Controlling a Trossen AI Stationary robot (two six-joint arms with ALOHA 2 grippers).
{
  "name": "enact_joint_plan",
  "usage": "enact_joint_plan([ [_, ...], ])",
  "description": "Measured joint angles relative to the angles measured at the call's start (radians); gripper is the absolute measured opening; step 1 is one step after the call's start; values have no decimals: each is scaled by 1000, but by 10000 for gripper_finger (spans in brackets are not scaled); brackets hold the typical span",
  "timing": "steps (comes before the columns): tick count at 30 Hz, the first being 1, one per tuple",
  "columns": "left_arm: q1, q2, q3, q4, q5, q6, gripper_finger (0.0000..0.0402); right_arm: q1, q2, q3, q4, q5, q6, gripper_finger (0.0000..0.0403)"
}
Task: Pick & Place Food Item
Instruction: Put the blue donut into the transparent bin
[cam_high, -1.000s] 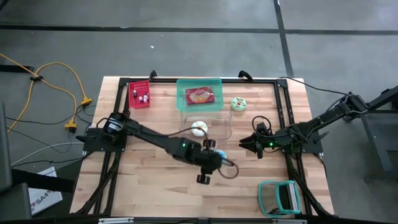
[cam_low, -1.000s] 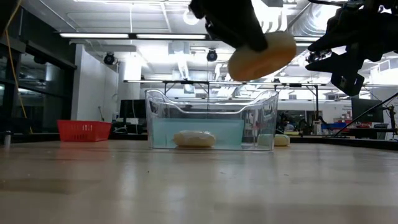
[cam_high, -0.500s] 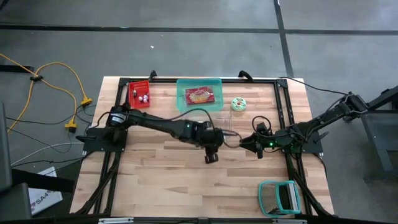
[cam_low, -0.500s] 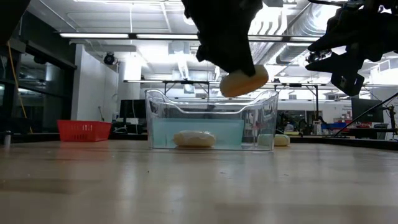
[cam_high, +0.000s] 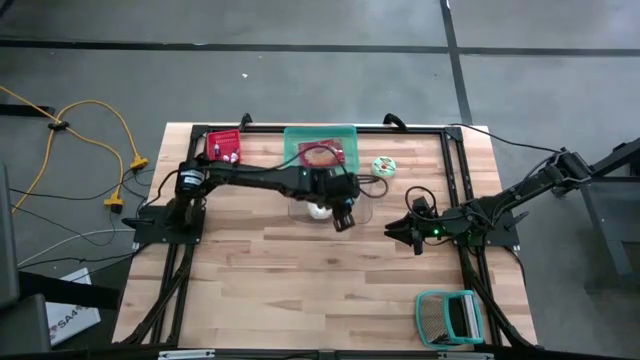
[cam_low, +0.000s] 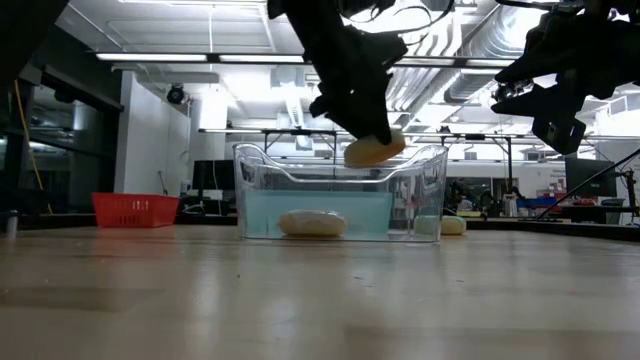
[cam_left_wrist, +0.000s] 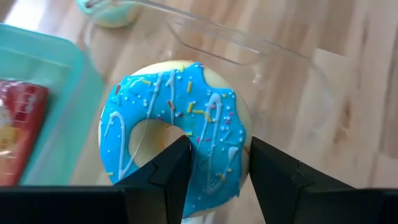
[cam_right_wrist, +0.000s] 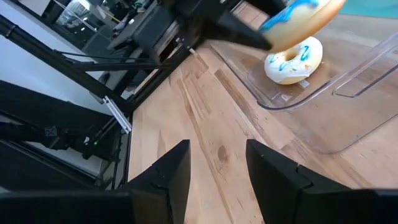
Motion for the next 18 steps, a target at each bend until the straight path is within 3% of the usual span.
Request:
enact_joint_plan([
  [9,70,0,0,0,32,40,147,0,0,0,0,0,0,144],
  [18,78,27,-1,67,59,184,147,0,0,0,0,0,0,144],
])
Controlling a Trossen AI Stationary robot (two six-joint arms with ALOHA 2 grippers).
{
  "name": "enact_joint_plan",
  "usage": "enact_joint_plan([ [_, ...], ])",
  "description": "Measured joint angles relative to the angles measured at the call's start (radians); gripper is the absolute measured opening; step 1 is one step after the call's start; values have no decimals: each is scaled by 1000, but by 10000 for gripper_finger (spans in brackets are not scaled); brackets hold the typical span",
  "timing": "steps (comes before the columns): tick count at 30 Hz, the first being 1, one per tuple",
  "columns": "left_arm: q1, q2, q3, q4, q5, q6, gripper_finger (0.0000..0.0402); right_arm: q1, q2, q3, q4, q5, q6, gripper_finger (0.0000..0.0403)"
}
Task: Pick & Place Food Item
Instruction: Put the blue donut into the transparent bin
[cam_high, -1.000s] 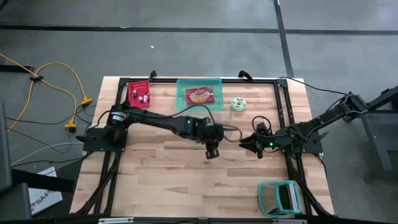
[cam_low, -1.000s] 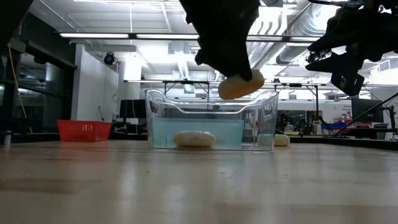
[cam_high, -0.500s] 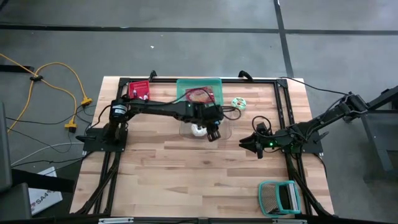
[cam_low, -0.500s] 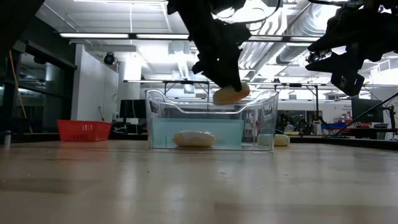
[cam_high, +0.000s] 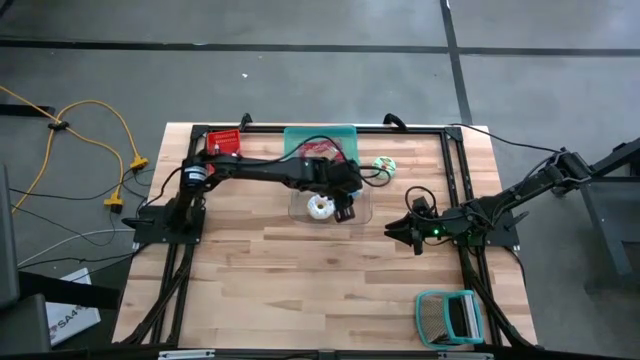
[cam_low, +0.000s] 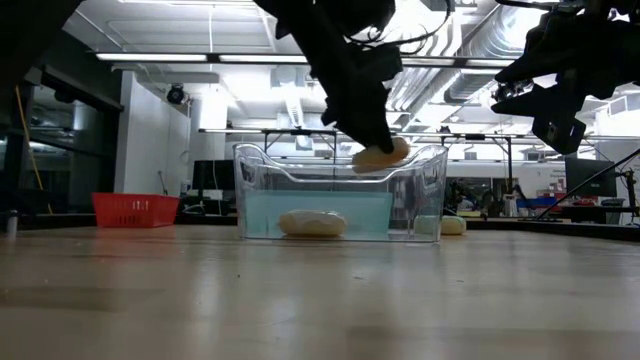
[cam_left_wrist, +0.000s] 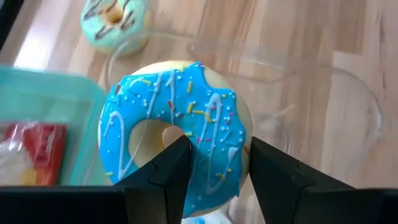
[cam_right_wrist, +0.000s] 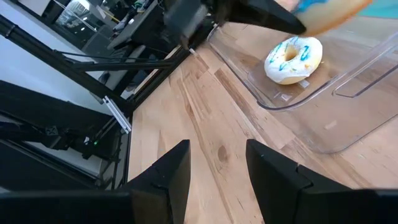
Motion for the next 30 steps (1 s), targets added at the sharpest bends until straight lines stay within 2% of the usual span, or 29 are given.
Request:
enact_joint_plan([
  [15,14,105,-1,3,104,9,147,0,0,0,-1,0,0,144],
  [30,19,129,-1,1,109,9,147,0,0,0,-2,0,0,144],
])
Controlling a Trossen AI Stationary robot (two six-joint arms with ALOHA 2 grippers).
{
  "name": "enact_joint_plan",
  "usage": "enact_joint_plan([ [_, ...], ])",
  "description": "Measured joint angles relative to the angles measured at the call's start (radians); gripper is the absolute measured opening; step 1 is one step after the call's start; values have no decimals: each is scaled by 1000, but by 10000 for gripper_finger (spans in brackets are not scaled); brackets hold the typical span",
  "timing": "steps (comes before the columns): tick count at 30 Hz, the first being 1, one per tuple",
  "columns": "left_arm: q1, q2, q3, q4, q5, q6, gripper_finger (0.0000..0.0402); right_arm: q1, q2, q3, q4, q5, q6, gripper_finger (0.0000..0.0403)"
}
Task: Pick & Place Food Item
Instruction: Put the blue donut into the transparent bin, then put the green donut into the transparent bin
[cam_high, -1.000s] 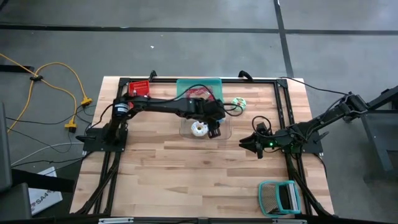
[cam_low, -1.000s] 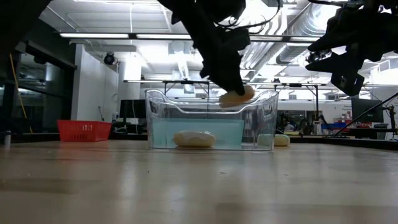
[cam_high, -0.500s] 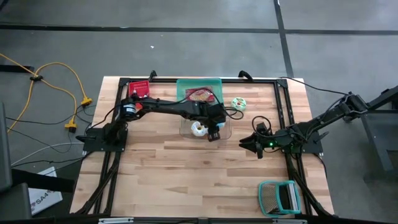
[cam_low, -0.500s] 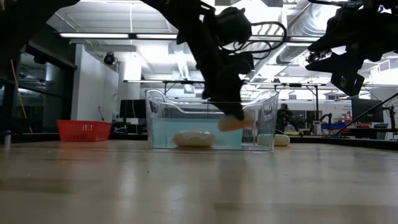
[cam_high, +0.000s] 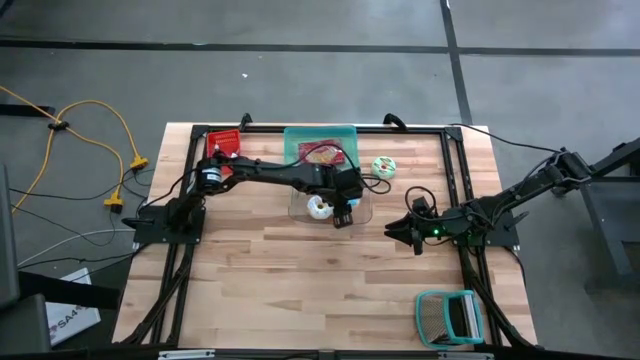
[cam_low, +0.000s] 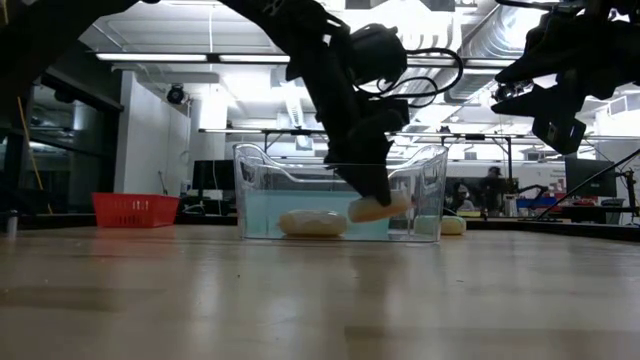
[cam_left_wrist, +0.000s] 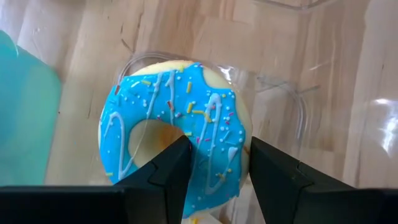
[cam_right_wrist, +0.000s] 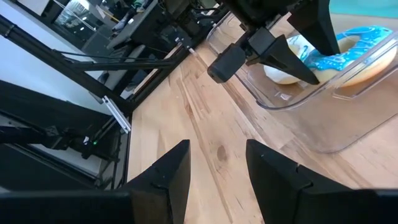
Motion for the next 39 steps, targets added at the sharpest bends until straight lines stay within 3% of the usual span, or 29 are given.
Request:
enact_joint_plan([
  [7,0,0,0,-5,0,3,155,0,0,0,0,0,0,144],
  [20,0,-1,0,-4,0,2,222,0,0,0,0,0,0,144],
  [39,-2,-36,2,-14,32,2,225,0,0,0,0,0,0,144],
])
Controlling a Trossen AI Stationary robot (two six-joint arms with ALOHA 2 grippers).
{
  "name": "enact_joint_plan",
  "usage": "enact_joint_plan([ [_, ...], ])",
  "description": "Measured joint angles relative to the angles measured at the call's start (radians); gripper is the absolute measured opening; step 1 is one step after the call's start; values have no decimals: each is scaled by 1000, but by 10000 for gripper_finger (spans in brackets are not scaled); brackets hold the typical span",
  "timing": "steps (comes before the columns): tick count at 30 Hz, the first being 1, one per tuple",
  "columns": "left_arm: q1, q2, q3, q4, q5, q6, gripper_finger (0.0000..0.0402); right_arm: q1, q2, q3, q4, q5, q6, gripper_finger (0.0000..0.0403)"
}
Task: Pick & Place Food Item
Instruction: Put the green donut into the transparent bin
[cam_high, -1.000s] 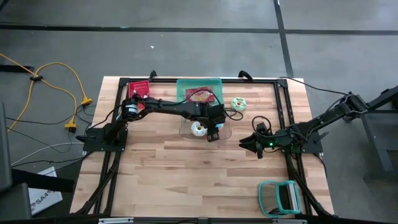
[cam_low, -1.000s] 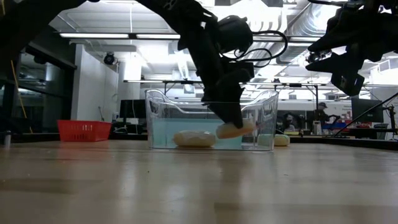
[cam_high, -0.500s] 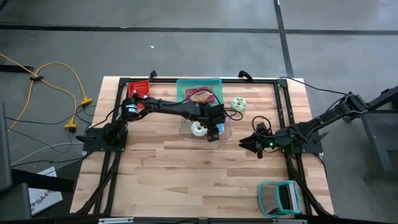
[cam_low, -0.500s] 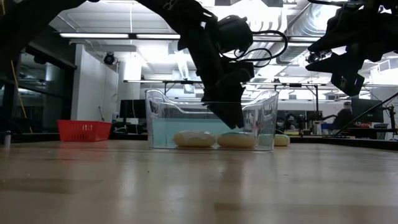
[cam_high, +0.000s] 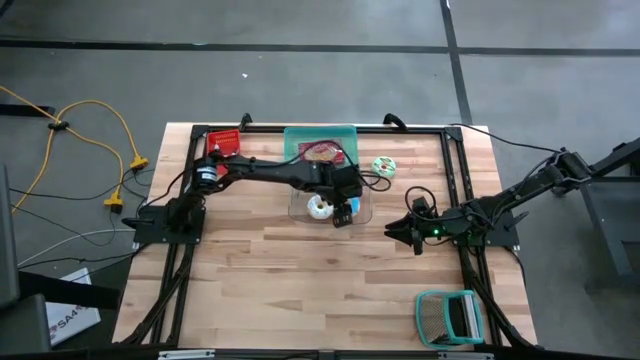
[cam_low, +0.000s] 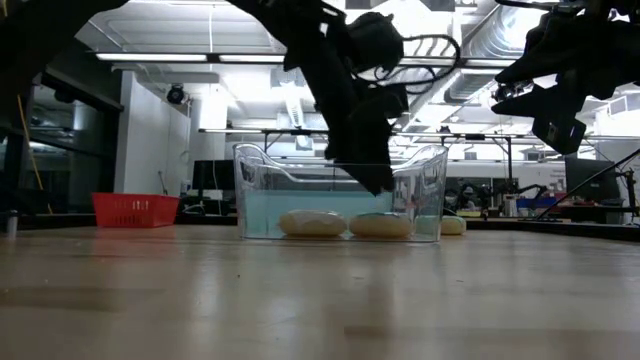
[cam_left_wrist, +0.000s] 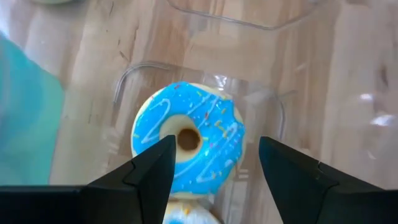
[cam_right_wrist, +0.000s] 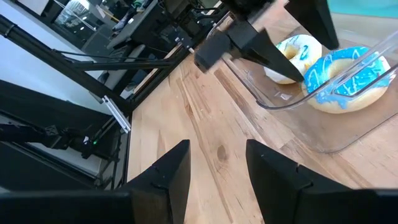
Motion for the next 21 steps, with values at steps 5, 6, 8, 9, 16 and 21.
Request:
enact_joint_plan([
  [5,0,-49,0,-5,2,22,225,0,0,0,1,0,0,144],
  [6,0,-61,0,-4,2,23,225,0,0,0,0,0,0,144],
  [8,0,-85,0,-6,3,23,225,0,0,0,0,0,0,144],
  [9,0,-96,0,-5,2,23,225,0,0,0,0,0,0,144],
  [16,-26,-137,0,-9,3,42,225,0,0,0,1,0,0,144],
  [21,-48,-137,-1,-12,3,44,225,0,0,0,1,0,0,144],
])
